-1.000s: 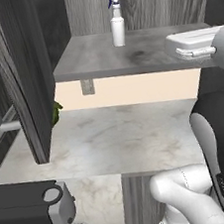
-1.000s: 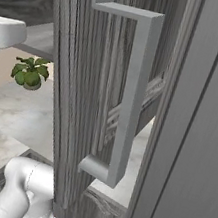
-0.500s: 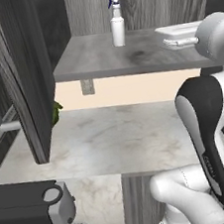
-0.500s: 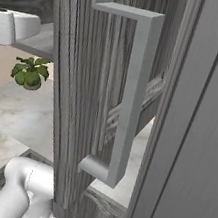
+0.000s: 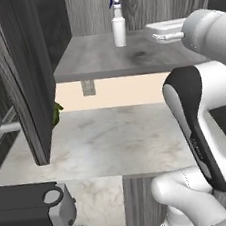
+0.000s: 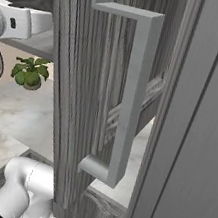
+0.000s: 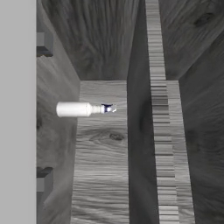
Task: Move the cutting board and knife to the sink. Then move spray from the cabinet to the counter.
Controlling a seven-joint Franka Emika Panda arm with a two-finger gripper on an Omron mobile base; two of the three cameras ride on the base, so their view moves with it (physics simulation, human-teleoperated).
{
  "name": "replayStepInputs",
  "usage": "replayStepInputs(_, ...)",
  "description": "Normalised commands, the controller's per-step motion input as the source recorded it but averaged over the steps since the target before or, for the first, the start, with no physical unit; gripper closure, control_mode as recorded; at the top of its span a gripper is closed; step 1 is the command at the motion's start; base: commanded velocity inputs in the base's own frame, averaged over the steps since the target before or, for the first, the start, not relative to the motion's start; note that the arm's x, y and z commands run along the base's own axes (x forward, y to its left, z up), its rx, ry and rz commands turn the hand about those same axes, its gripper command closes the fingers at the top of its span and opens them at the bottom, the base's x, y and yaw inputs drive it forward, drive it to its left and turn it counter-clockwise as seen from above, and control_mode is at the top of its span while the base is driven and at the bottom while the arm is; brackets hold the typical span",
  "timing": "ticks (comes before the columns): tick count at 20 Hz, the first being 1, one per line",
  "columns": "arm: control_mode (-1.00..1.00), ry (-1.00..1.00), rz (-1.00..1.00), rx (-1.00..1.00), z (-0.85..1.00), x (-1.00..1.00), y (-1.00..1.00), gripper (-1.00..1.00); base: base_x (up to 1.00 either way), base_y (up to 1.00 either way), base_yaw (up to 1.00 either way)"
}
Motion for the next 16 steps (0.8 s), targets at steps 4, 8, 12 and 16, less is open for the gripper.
replayStepInputs(4, -1.00, 0.00, 0.00, 0.00, 0.13, 0.26, 0.10, -1.00, 0.00, 0.00, 0.00)
replayStepInputs(8, -1.00, 0.00, 0.00, 0.00, 0.25, 0.15, 0.08, -1.00, 0.00, 0.00, 0.00)
replayStepInputs(12, -1.00, 0.00, 0.00, 0.00, 0.11, 0.12, 0.01, -1.00, 0.00, 0.00, 0.00)
replayStepInputs(16, -1.00, 0.00, 0.00, 0.00, 0.00, 0.17, 0.00, -1.00, 0.00, 0.00, 0.00)
